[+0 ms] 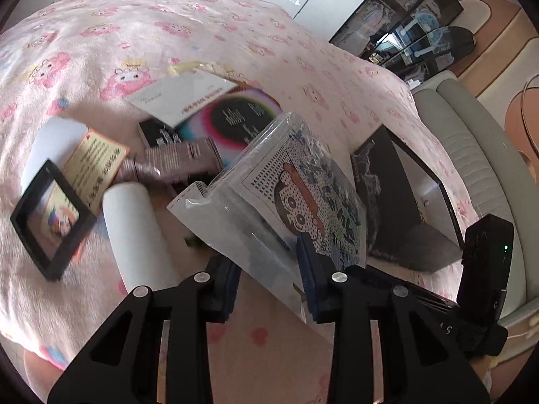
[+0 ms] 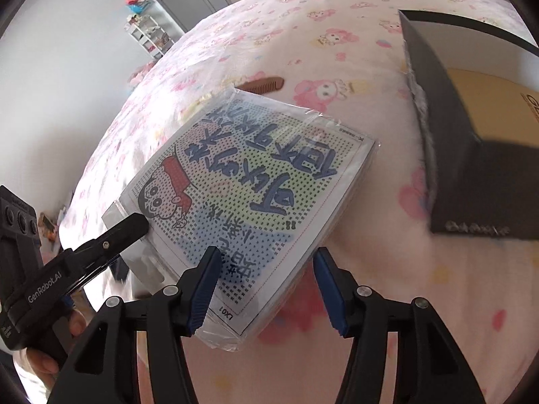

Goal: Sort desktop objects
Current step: 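Lift the painting kit with the right gripper and carry it toward the black shoebox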

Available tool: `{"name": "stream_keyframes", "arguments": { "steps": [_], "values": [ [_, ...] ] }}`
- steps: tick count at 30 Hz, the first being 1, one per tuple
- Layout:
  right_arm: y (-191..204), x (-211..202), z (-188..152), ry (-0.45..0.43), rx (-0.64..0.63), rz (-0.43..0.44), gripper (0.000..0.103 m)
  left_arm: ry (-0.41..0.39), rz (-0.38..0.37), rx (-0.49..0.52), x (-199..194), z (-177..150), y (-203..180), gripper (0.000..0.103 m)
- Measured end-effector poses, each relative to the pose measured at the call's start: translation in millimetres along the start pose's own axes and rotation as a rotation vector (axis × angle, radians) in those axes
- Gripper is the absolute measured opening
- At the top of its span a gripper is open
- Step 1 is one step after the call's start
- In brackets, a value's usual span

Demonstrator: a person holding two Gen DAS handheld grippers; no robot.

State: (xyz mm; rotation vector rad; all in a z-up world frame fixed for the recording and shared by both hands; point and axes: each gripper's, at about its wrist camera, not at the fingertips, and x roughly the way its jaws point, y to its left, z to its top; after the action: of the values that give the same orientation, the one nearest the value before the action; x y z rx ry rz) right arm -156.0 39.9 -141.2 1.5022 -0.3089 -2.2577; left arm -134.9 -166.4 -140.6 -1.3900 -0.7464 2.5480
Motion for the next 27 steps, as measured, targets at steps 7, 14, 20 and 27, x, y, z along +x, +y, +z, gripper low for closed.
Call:
{"name": "stream_keyframes", "arguments": {
  "steps": [7, 14, 20, 27],
  "values": [
    [-20, -21, -31, 0.0, -0.001, -0.003, 0.053, 0.102, 0.036, 0.103, 14, -42, -24, 0.028],
    [-34, -16, -33, 0.011, 0.042, 0.003, 0.053, 0.083, 0.07, 0.054, 12, -35, -13, 0.043],
    [-39, 6, -40, 0.068, 0.08, 0.037, 0.053, 0.067, 0.056, 0.013, 20, -19, -6, 0.031],
    [-43, -2, -40, 0.056, 0.096, 0.061, 0.053, 0.061, 0.061, 0.028, 13, -30, -16, 0.007]
  ]
}}
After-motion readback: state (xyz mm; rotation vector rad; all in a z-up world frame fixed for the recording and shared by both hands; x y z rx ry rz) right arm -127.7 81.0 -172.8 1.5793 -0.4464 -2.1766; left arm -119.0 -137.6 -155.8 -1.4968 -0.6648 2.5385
